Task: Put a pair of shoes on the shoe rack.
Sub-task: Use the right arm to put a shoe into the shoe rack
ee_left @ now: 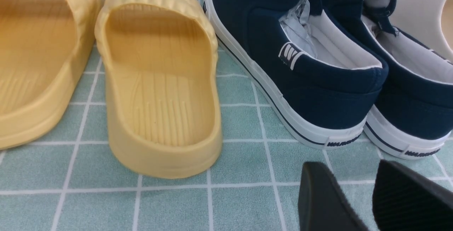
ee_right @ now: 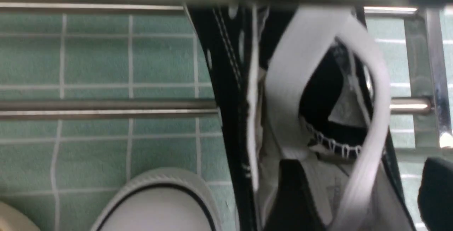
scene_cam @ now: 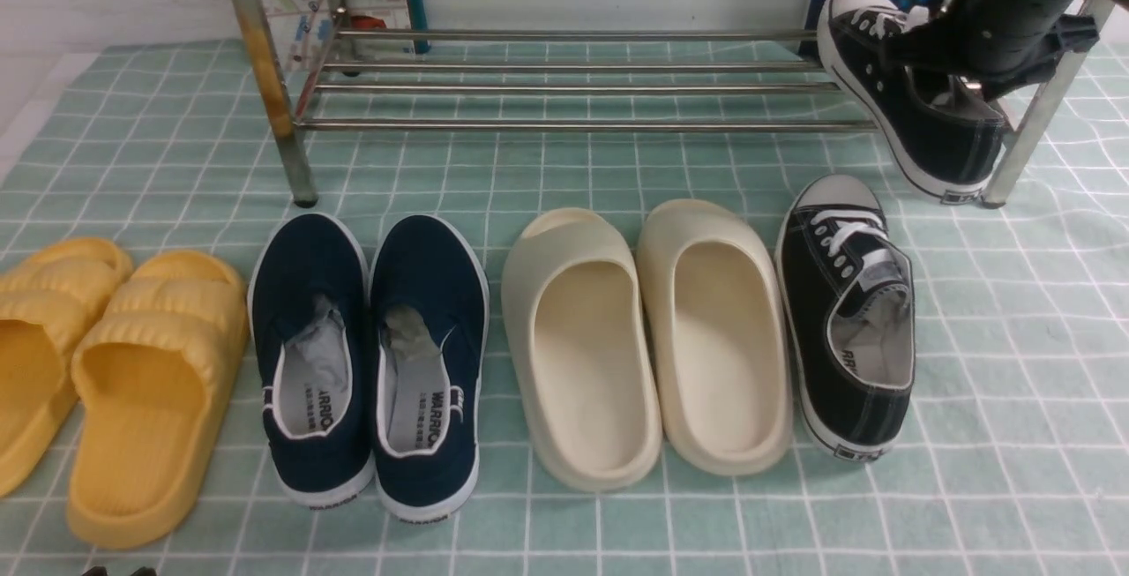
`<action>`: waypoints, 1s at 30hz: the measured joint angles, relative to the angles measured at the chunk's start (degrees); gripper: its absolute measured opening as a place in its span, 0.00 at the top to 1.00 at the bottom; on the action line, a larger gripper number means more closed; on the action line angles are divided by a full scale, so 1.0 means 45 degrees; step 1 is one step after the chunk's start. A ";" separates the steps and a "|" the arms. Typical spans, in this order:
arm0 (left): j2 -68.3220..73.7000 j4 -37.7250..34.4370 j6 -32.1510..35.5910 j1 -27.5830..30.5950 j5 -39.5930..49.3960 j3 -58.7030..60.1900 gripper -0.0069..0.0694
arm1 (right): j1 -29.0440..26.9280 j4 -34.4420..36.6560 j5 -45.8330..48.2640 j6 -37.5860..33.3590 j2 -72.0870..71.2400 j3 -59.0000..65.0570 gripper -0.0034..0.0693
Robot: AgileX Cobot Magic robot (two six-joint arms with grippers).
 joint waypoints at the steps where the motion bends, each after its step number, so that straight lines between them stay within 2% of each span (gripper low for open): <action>1: 0.0000 0.0000 0.0000 0.0000 0.0000 0.0000 0.60 | 0.0062 0.0107 0.0123 -0.0506 -0.0168 0.0000 0.33; 4: 0.0000 0.0000 0.0000 0.0000 0.0000 0.0000 0.60 | 0.0232 0.0347 0.0278 -0.1399 -0.0626 0.0000 0.33; 11: 0.0000 0.0000 0.0000 0.0000 0.0012 0.0000 0.60 | 0.0306 0.0643 0.1698 -0.2115 -0.1403 0.0000 0.34; 15: 0.0000 0.0000 0.0000 0.0000 0.0012 0.0000 0.60 | 0.0294 0.0645 0.2252 -0.2365 -0.1908 0.0472 0.40; 16: 0.0000 0.0000 0.0000 0.0000 0.0012 0.0000 0.60 | 0.0241 0.0645 0.2291 -0.2365 -0.2348 0.1159 0.46; 17: 0.0000 0.0000 0.0000 0.0000 0.0012 0.0000 0.60 | 0.0240 0.0645 0.2291 -0.2365 -0.2402 0.1159 0.46; 18: 0.0000 0.0000 0.0000 0.0000 0.0012 0.0000 0.60 | 0.0160 0.0645 0.2170 -0.2365 -0.2968 0.2164 0.54; 20: 0.0000 0.0000 0.0000 0.0000 0.0012 0.0000 0.60 | 0.0093 0.0640 0.2004 -0.2365 -0.3310 0.2766 0.59; 22: 0.0000 0.0000 0.0000 0.0000 0.0012 0.0000 0.60 | -0.0225 0.0656 0.1067 -0.2365 -0.4222 0.4643 0.73; 24: 0.0000 0.0000 0.0000 0.0000 0.0012 0.0000 0.60 | -0.0382 0.0711 0.0616 -0.2365 -0.4427 0.5305 0.78; 26: 0.0000 0.0000 0.0000 0.0000 0.0012 0.0000 0.60 | -0.0753 0.1139 -0.0482 -0.2365 -0.4586 0.6632 0.90; 28: 0.0000 0.0000 0.0000 0.0000 0.0012 0.0000 0.60 | -0.0873 0.1534 -0.1453 -0.2535 -0.4465 0.7324 0.95; 30: 0.0000 0.0000 0.0000 0.0000 0.0012 0.0000 0.60 | -0.0857 0.2029 -0.2283 -0.2728 -0.4131 0.7671 0.96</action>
